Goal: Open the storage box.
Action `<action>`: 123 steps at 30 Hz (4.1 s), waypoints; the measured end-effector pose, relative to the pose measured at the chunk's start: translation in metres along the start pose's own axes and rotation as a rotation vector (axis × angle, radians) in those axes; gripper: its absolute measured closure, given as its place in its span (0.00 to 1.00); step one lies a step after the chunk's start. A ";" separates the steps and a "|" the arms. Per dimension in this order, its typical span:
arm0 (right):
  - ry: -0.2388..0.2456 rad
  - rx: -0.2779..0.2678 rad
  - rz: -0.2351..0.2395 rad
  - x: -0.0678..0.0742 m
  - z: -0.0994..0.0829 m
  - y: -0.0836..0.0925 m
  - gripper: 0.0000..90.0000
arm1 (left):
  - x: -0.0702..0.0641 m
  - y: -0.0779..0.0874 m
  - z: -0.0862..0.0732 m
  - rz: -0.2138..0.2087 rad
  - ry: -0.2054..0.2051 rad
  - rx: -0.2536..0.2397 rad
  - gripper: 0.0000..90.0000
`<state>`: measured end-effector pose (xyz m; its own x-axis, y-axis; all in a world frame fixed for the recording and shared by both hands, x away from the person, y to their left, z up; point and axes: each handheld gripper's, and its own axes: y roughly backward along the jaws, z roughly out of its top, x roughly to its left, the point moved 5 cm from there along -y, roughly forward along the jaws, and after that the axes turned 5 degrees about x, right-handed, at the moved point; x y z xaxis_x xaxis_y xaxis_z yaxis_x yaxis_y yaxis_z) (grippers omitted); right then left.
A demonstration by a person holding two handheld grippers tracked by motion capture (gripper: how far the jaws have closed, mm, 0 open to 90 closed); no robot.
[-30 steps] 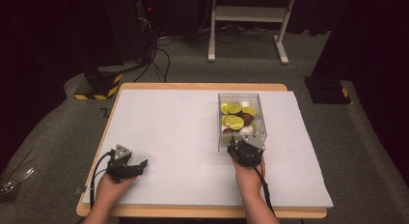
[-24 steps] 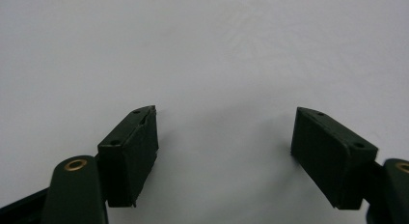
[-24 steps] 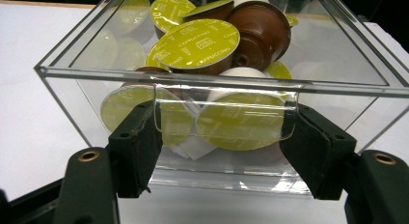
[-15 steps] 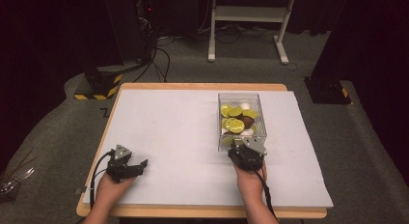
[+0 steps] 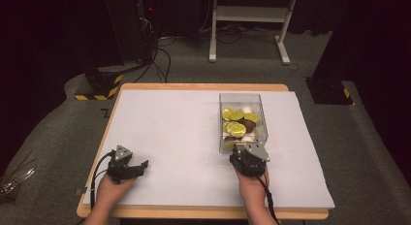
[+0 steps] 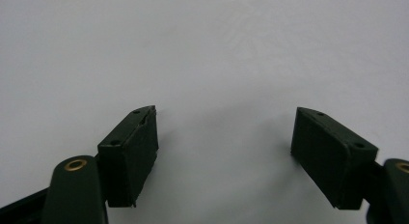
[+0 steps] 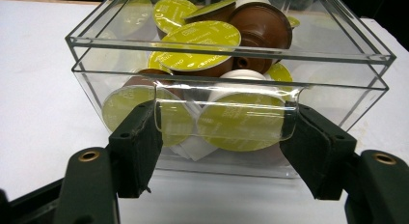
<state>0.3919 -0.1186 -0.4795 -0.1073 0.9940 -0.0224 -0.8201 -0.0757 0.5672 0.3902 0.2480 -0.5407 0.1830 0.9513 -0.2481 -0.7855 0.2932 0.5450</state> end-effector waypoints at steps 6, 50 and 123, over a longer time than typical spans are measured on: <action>0.000 -0.002 -0.002 0.000 -0.004 0.005 0.36 | 0.000 0.000 0.000 0.000 0.003 -0.002 0.28; 0.008 -0.023 0.010 0.003 -0.030 0.039 0.36 | 0.000 0.000 0.000 0.000 0.001 -0.001 0.28; -0.051 -0.105 0.125 -0.041 -0.005 0.065 0.37 | -0.001 0.000 0.000 0.001 0.006 -0.005 0.28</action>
<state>0.3405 -0.1642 -0.4457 -0.1856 0.9788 0.0867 -0.8568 -0.2043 0.4734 0.3905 0.2473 -0.5406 0.1787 0.9509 -0.2526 -0.7888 0.2919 0.5409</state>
